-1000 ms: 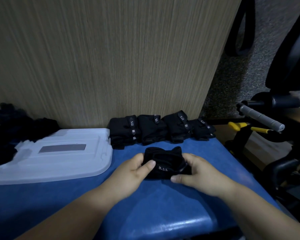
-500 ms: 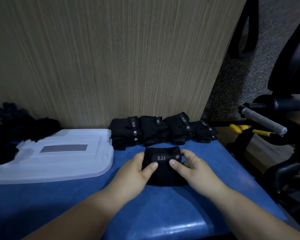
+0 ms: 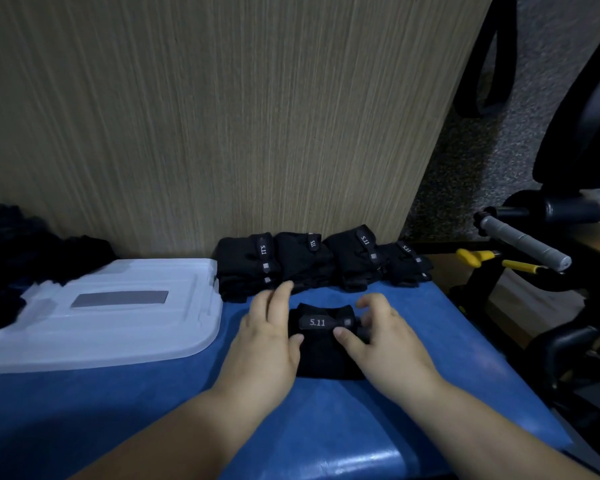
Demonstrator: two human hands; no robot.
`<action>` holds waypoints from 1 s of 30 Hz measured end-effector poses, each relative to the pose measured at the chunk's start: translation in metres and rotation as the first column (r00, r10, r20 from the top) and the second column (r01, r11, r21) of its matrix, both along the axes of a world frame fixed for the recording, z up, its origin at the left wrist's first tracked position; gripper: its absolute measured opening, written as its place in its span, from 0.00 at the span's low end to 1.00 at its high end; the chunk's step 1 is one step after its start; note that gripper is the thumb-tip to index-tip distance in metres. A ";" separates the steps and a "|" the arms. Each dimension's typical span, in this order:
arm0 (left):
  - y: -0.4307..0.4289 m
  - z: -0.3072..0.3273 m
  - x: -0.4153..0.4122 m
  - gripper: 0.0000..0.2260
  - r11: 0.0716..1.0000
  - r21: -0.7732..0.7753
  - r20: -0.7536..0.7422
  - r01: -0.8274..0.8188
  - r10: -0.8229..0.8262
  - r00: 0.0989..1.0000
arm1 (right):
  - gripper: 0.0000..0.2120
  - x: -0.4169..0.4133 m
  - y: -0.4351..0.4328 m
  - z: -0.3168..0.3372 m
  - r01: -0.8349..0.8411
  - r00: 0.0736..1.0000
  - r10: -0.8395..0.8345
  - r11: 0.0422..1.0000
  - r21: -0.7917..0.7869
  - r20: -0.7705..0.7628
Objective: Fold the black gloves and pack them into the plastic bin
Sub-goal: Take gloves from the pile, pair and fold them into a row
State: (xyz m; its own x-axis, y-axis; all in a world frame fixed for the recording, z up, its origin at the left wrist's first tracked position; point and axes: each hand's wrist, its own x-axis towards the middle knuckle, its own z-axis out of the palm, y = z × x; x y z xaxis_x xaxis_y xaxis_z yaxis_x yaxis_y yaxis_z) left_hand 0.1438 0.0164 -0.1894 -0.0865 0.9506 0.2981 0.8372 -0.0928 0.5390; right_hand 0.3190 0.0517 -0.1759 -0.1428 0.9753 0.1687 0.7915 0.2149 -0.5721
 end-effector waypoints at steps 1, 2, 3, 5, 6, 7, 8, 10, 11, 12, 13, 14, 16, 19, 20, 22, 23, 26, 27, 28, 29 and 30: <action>-0.001 0.000 -0.001 0.29 0.997 0.057 -0.054 0.044 -0.041 0.998 | 0.21 0.001 -0.001 -0.001 -0.036 0.999 0.035 0.997 0.063 0.012; -0.001 0.001 -0.001 0.28 0.991 0.085 -0.103 0.101 -0.093 0.990 | 0.22 0.001 -0.002 -0.001 -0.087 0.996 0.084 0.988 0.127 0.029; -0.002 0.002 -0.002 0.25 0.984 0.084 -0.150 0.159 -0.145 0.978 | 0.23 0.001 -0.002 -0.001 -0.144 0.989 0.136 0.973 0.179 0.057; -0.003 0.002 -0.002 0.23 0.973 -0.002 -0.218 0.230 -0.225 0.950 | 0.22 -0.001 0.000 -0.004 -0.258 0.964 0.236 0.940 0.224 0.121; -0.003 0.001 -0.002 0.23 0.969 -0.071 -0.242 0.236 -0.246 0.939 | 0.22 -0.001 0.000 -0.005 -0.306 0.949 0.280 0.928 0.213 0.145; -0.003 0.000 -0.002 0.25 0.964 -0.142 -0.261 0.226 -0.256 0.931 | 0.22 -0.002 0.001 -0.006 -0.341 0.935 0.314 0.922 0.182 0.164; -0.003 -0.001 -0.002 0.26 0.956 -0.209 -0.278 0.208 -0.262 0.924 | 0.22 -0.003 0.001 -0.007 -0.364 0.924 0.339 0.921 0.138 0.179; -0.002 -0.003 -0.002 0.27 0.933 -0.310 -0.299 0.183 -0.279 0.913 | 0.24 -0.002 0.001 -0.009 -0.381 0.904 0.367 0.924 0.027 0.218; -0.002 -0.003 -0.002 0.28 0.926 -0.338 -0.309 0.171 -0.281 0.909 | 0.24 -0.002 0.001 -0.010 -0.375 0.898 0.367 0.927 -0.014 0.242; -0.002 -0.003 -0.002 0.28 0.922 -0.354 -0.320 0.159 -0.279 0.905 | 0.25 -0.002 0.001 -0.011 -0.366 0.893 0.364 0.930 -0.042 0.264; -0.002 -0.003 -0.002 0.28 0.920 -0.363 -0.328 0.146 -0.273 0.905 | 0.25 -0.002 0.000 -0.011 -0.357 0.890 0.360 0.932 -0.063 0.281; -0.003 -0.002 -0.001 0.28 0.920 -0.369 -0.330 0.135 -0.266 0.906 | 0.25 -0.003 0.000 -0.011 -0.347 0.887 0.354 0.935 -0.077 0.296; -0.003 -0.002 -0.001 0.27 0.916 -0.382 -0.328 0.119 -0.255 0.909 | 0.25 -0.003 0.000 -0.011 -0.326 0.886 0.334 0.942 -0.078 0.323; -0.003 -0.002 -0.004 0.26 0.913 -0.396 -0.336 0.098 -0.244 0.910 | 0.25 -0.004 -0.002 -0.007 -0.302 0.884 0.303 0.951 -0.060 0.355; -0.003 -0.002 -0.006 0.26 0.914 -0.394 -0.341 0.095 -0.241 0.908 | 0.25 -0.005 -0.003 -0.005 -0.294 0.883 0.293 0.954 -0.055 0.366; -0.002 -0.002 -0.010 0.26 0.924 -0.374 -0.346 0.082 -0.222 0.912 | 0.25 -0.006 -0.005 0.000 -0.275 0.882 0.264 0.961 -0.028 0.389; -0.002 -0.002 -0.012 0.26 0.930 -0.361 -0.344 0.063 -0.196 0.918 | 0.24 -0.007 -0.006 0.002 -0.264 0.886 0.247 0.965 -0.012 0.393; -0.001 -0.002 -0.019 0.26 0.956 -0.287 -0.369 -0.065 -0.047 0.928 | 0.21 -0.007 -0.006 0.006 -0.189 0.920 0.187 0.982 -0.029 0.343; -0.002 -0.001 -0.021 0.26 0.964 -0.240 -0.393 -0.117 0.014 0.919 | 0.20 -0.006 -0.006 0.008 -0.153 0.935 0.164 0.986 -0.058 0.314; -0.002 0.001 -0.022 0.24 0.968 -0.194 -0.404 -0.158 0.068 0.912 | 0.20 -0.006 -0.007 0.009 -0.121 0.949 0.143 0.988 -0.095 0.282; -0.003 0.004 -0.022 0.22 0.970 -0.160 -0.387 -0.182 0.108 0.916 | 0.19 -0.006 -0.007 0.011 -0.096 0.960 0.127 0.987 -0.131 0.251; -0.003 0.007 -0.021 0.20 0.970 -0.145 -0.346 -0.193 0.133 0.929 | 0.19 -0.006 -0.008 0.012 -0.077 0.968 0.113 0.984 -0.164 0.223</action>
State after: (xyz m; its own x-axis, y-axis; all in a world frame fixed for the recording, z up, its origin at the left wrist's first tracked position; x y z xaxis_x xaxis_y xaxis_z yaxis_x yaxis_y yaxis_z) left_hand 0.1224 0.0136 -0.1826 -0.1693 0.9711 0.1682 0.9660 0.1296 0.2236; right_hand 0.3132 0.0441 -0.1641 -0.2533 0.9669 -0.0291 0.8858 0.2197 -0.4088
